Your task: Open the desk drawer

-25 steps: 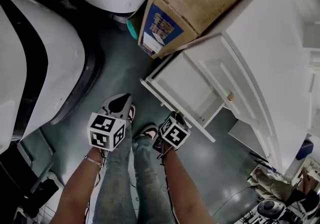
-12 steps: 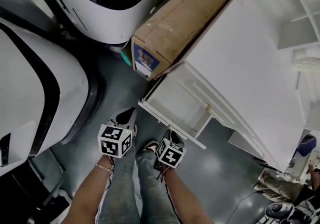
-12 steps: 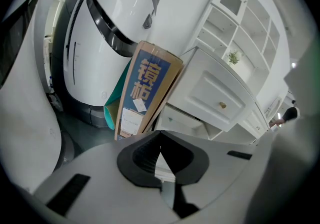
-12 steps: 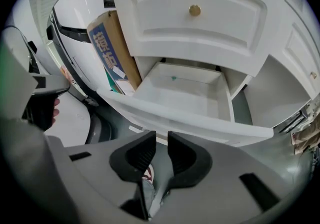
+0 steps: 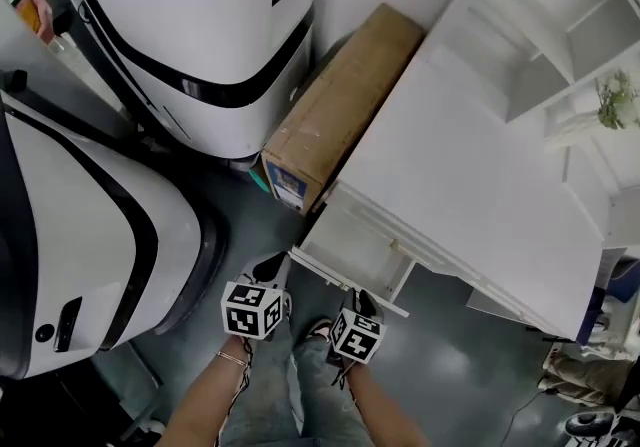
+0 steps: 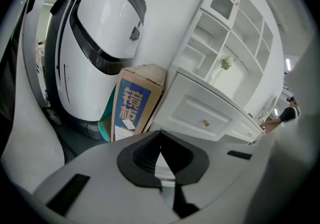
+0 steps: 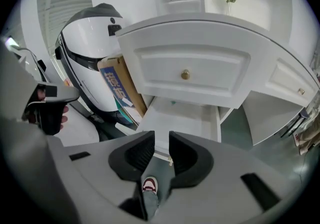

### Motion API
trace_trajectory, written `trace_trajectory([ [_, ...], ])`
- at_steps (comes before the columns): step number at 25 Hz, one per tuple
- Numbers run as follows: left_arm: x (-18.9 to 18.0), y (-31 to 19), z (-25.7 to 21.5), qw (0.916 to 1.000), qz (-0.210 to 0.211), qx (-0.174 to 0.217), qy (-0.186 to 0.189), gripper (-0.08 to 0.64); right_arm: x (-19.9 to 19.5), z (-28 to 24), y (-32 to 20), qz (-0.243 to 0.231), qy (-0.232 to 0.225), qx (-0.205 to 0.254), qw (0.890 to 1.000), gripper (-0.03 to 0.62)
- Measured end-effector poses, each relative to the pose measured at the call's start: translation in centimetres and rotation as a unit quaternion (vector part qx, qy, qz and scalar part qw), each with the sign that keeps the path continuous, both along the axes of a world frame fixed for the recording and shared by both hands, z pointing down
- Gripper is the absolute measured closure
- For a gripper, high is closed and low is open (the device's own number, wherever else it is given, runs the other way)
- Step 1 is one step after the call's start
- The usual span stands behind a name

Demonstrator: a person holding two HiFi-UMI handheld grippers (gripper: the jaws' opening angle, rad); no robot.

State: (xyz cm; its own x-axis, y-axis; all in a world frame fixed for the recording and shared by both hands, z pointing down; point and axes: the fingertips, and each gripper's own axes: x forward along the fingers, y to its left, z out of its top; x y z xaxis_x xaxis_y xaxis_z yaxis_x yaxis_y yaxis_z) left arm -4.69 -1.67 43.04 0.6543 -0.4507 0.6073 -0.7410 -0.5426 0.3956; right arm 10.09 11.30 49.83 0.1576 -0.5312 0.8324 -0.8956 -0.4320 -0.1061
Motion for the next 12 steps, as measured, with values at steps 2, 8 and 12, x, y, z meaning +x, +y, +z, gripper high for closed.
trace_trajectory([
  [2,0.1,-0.2,-1.3,1.0000,-0.006,0.000,0.006,0.543,0.8,-1.4,-0.4,0.008,0.004,0.010,1.000,0.492],
  [8,1.3,-0.6,-5.2,0.9999,0.007,0.011,0.011,0.543,3.4,-4.6,-0.8,0.050,0.012,0.033,0.998,0.485],
  [12,2.2,-0.9,-7.4,0.9994,0.026,0.023,0.010,0.543,4.9,-5.9,-1.5,0.065,0.020,0.043,0.997,0.482],
])
